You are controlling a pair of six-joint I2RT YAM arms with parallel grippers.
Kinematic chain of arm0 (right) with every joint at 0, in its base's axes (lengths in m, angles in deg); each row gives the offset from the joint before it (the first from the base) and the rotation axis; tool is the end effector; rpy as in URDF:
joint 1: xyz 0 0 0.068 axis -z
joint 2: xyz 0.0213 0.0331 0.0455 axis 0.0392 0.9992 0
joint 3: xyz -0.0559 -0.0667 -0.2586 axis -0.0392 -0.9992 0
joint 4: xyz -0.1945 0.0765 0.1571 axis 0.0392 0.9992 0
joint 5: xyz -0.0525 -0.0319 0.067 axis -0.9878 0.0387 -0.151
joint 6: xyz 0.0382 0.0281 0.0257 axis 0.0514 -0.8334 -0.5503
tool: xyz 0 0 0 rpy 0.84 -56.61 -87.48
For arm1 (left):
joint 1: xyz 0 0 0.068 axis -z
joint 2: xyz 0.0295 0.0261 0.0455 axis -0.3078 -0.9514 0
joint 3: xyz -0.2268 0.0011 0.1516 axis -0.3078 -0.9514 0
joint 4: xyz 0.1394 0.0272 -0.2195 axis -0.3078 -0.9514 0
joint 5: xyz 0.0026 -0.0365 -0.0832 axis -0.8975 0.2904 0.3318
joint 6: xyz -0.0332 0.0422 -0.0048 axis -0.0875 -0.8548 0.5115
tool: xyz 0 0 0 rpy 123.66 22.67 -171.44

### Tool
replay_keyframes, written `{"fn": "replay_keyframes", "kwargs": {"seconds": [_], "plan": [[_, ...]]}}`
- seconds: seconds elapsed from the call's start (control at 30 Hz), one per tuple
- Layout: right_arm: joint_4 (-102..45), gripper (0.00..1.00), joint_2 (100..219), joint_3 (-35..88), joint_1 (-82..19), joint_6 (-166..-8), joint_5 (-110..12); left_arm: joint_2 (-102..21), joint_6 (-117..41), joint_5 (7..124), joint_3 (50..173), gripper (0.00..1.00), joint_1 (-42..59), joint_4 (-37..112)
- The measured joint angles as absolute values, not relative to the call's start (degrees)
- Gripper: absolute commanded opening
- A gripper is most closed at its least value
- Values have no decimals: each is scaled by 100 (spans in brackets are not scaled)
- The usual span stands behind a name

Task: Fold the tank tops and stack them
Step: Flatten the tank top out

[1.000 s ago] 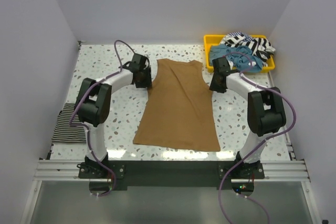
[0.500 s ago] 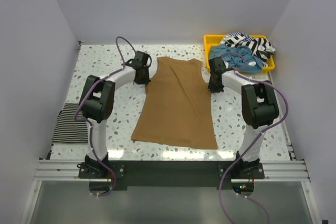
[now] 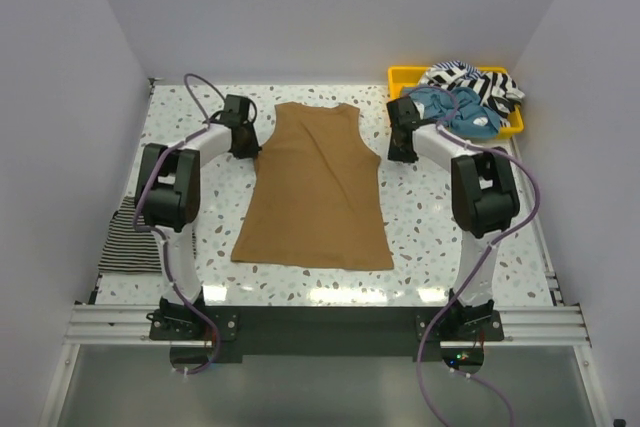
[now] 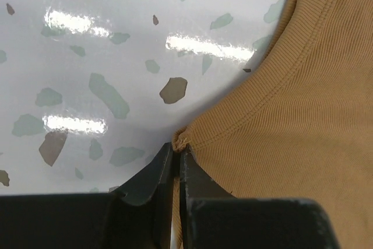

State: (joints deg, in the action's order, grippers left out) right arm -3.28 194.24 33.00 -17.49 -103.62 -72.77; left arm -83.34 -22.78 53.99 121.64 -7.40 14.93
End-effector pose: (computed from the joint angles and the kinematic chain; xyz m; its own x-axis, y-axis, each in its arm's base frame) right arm 0.4154 0.1026 0.1729 -0.8050 0.1765 -0.5664 0.2285 0.9733 -0.0216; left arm 0.4331 -0.0785 0.1596 -0.7983 -0.3062 -0.5187 -0.2295 0.9508 -0.2081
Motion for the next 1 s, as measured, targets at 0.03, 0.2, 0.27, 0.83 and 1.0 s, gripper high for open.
{"fn": "replay_keyframes", "kwargs": {"seconds": [0.03, 0.2, 0.27, 0.83, 1.0], "plan": [[-306, 36, 19400, 3329, -1861, -10345, -7363, -8301, -2235, 5403, 12099, 4, -749, 1541], [-121, 26, 18724, 3189, -3091, -10386, -7682, -8080, -2068, 5434, 11681, 0, -758, 1871], [-167, 24, 18309, 3019, -3747, -10526, -7662, -8065, -2020, 5449, 11651, 0, -771, 1900], [-744, 28, 18517, 1701, -6558, -11868, -7948, -7940, -1889, 5604, 11539, 0, -865, 1804], [-1015, 28, 18316, 1314, -6577, -12041, -8080, -7942, -1915, 5716, 11653, 0, -909, 1701]]}}
